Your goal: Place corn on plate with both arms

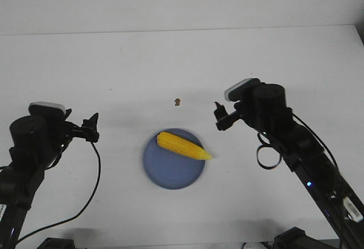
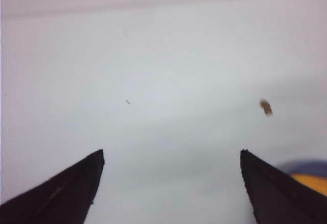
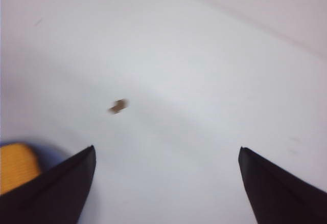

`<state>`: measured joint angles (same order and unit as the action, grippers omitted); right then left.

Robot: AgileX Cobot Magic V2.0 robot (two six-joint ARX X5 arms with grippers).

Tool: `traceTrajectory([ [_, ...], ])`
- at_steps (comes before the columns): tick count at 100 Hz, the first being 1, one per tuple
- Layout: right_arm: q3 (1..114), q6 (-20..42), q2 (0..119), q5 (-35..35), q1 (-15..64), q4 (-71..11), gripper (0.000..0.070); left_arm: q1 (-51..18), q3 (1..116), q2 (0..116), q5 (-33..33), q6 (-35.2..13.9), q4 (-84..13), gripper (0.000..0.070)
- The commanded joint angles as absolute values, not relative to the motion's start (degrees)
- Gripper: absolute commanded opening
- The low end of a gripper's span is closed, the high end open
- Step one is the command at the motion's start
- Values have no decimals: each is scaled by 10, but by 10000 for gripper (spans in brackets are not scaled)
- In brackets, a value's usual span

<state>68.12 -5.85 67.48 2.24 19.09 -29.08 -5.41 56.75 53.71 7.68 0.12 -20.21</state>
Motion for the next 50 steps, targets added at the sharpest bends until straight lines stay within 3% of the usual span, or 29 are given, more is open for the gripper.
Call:
traceTrajectory([
  [1, 644, -35, 632, 17, 166, -267, 586, -44, 541, 518, 78, -12, -189, 540],
  [21, 497, -12, 448, 16, 76, -206, 586, -18, 433, 410, 78, -27, -160, 540],
  [50, 326, -12, 200, 29, 55, -171, 586, -17, 328, 257, 76, -57, -149, 538],
])
